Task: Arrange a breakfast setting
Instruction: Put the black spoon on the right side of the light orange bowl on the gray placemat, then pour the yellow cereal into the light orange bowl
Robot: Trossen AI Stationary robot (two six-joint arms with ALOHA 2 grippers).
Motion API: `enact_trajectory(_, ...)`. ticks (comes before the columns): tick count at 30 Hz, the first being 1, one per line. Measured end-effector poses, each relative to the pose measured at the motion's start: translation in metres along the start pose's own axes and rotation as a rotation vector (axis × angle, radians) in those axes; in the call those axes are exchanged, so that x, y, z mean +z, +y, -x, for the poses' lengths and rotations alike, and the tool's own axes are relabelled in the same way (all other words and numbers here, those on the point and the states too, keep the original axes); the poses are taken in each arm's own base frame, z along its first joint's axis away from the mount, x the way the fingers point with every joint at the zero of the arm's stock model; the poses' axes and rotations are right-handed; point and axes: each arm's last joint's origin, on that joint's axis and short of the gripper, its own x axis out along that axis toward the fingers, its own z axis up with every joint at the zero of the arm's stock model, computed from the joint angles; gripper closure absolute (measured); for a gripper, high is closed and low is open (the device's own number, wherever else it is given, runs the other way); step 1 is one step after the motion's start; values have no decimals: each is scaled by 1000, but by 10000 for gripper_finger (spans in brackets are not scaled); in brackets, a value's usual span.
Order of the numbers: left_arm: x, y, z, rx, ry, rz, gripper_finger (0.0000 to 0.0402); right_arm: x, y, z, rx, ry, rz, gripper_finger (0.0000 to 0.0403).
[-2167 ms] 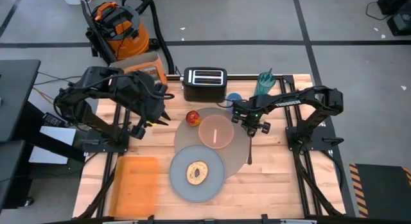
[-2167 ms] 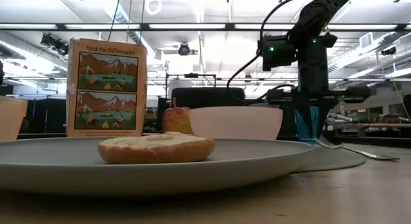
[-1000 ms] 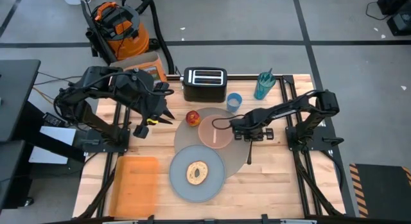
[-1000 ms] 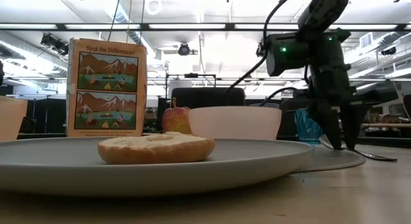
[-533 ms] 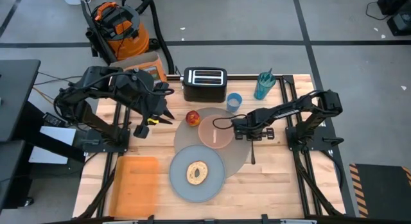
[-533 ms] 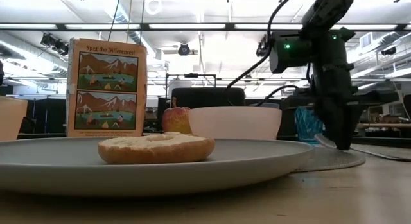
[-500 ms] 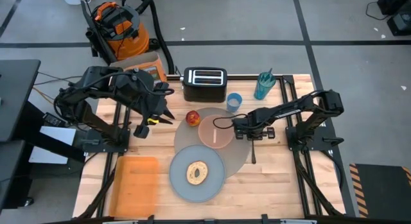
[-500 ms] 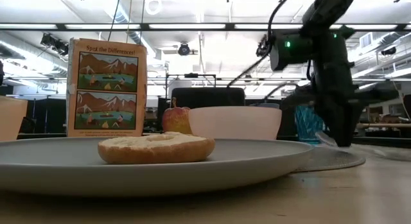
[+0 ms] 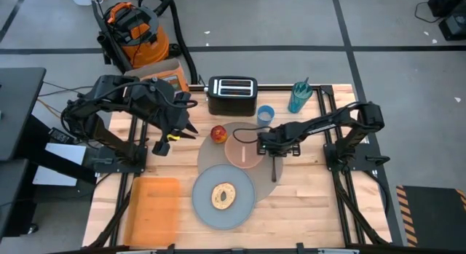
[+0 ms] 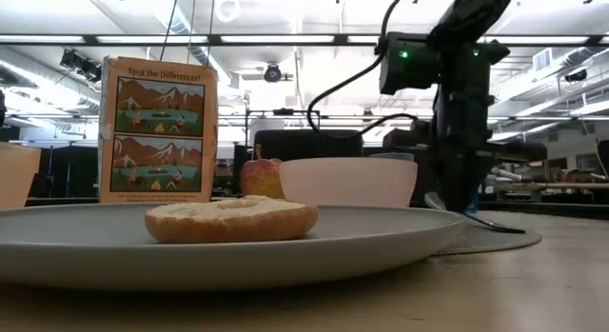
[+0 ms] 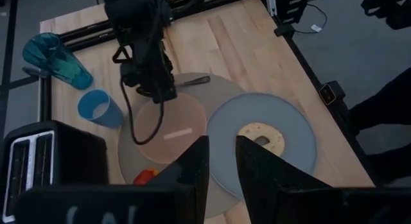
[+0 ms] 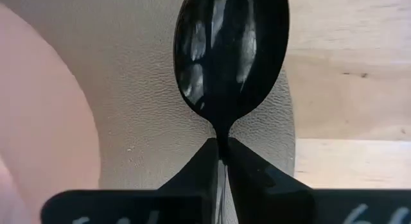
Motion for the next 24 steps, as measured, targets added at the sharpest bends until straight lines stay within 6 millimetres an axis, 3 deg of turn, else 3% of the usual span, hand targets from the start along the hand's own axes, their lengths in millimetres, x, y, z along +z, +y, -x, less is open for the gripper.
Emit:
enact_trajectory(7, -1, 4, 1, 22, 0, 4, 317, 0, 0, -3, -12, 12, 48, 325)
enact_trajectory(13, -5, 20, 3, 88, 12, 57, 316, 0, -1, 4, 9, 21, 55, 306)
enact_trajectory(17, -13, 38, 7, 156, 40, 88, 306, 0, -2, 29, 68, 16, 143, 303)
enact_trajectory(24, -38, 87, 24, 316, 81, 272, 252, -9, -11, 100, 271, -75, 383, 302)
